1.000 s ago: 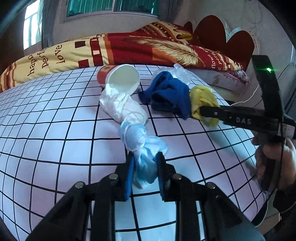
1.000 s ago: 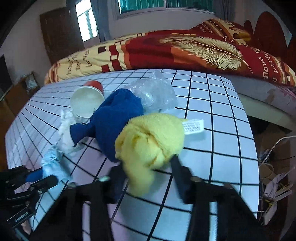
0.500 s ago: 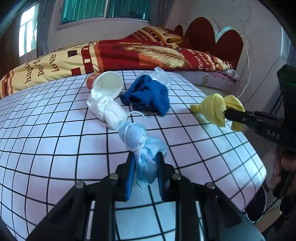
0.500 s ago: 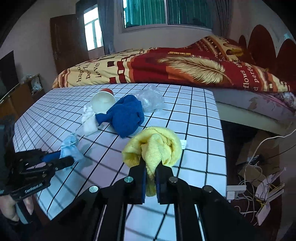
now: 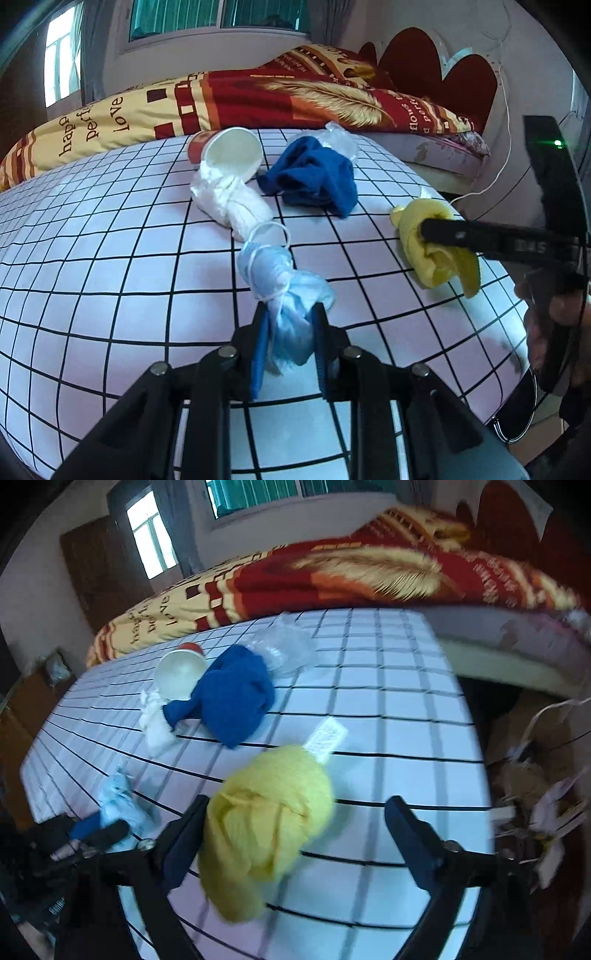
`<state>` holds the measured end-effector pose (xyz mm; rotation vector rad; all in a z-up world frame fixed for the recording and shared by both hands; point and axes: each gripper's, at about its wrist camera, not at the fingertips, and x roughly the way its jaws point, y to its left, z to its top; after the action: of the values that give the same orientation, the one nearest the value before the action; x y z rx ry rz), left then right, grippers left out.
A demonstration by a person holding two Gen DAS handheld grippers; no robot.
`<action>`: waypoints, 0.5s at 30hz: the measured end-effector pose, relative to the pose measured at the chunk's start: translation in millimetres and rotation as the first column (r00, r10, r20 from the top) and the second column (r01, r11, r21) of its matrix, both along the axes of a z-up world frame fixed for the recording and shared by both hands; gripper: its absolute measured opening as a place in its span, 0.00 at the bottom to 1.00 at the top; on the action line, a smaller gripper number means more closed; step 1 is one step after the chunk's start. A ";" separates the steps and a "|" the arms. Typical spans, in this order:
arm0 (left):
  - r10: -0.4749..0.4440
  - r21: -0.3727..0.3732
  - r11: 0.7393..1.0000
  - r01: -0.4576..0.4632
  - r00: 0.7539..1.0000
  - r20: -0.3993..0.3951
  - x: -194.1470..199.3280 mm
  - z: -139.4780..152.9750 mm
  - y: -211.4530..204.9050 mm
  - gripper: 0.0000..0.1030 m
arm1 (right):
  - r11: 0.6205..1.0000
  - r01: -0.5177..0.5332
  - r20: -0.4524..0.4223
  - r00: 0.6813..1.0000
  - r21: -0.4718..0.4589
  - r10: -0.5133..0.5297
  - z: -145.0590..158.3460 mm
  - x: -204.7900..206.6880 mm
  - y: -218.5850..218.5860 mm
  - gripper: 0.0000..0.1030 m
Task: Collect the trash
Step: 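Lift the yellow cloth and mask and carry them over the bucket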
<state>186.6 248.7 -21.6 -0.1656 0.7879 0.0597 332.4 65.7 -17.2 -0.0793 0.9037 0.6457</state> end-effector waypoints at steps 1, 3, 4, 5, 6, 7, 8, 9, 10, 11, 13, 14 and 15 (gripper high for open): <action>-0.001 -0.001 1.000 0.001 1.000 0.000 0.9 -0.1 1.2 0.23 | 1.000 -0.017 -0.024 1.000 0.009 0.017 -3.5 0.9 3.4 0.44; -0.004 -0.003 1.000 0.004 1.000 0.002 1.3 -0.1 2.5 0.23 | 0.999 -0.038 -0.005 0.999 0.013 0.038 -1.2 -5.8 9.9 0.40; -0.006 -0.003 1.000 0.006 1.000 0.006 0.5 0.4 2.7 0.23 | 0.999 -0.045 0.020 0.999 0.004 0.045 1.8 -11.2 11.5 0.37; -0.006 0.001 1.000 0.006 1.000 0.016 -0.9 1.9 2.9 0.23 | 0.998 -0.056 0.056 0.997 0.004 0.055 7.5 -19.6 11.8 0.37; -0.006 0.005 1.000 0.005 1.000 0.023 -2.5 3.1 2.9 0.23 | 0.998 -0.059 0.090 0.994 -0.005 0.059 12.0 -26.8 11.0 0.37; -0.007 0.005 1.000 0.007 1.000 0.028 -3.6 4.1 2.4 0.23 | 0.998 -0.058 0.139 0.988 -0.025 0.061 18.7 -36.6 8.8 0.37; -0.010 0.003 1.000 0.010 0.999 0.033 -4.9 5.7 1.3 0.23 | 0.998 -0.057 0.161 0.985 -0.031 0.062 22.7 -41.0 5.6 0.37; -0.012 0.004 1.000 0.012 0.999 0.038 -6.2 7.1 -0.4 0.23 | 0.998 -0.056 0.177 0.982 -0.033 0.061 27.1 -45.0 1.8 0.37; -0.017 0.008 1.000 0.017 0.999 0.046 -8.3 9.5 -3.7 0.23 | 0.998 -0.052 0.193 0.979 -0.040 0.059 30.8 -49.6 -2.8 0.37; -0.023 0.009 1.000 0.022 0.998 0.051 -9.5 11.5 -6.4 0.23 | 0.998 -0.045 0.211 0.976 -0.050 0.055 34.2 -55.4 -9.1 0.37; -0.037 0.015 0.999 0.036 0.997 0.066 -13.4 16.2 -14.4 0.23 | 0.998 -0.032 0.228 0.973 -0.052 0.044 38.9 -64.1 -22.4 0.37; -0.046 0.022 0.999 0.044 0.996 0.075 -16.7 19.2 -20.8 0.23 | 0.999 -0.021 0.236 0.971 -0.050 0.032 41.1 -69.1 -31.0 0.37; -0.054 0.024 0.998 0.053 0.995 0.080 -19.2 20.9 -25.4 0.23 | 0.999 -0.010 0.244 0.970 -0.051 0.022 43.3 -73.3 -38.5 0.37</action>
<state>167.5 223.3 -0.8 -0.1250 0.7106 0.0111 259.1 27.2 26.1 -0.2064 0.6815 0.6137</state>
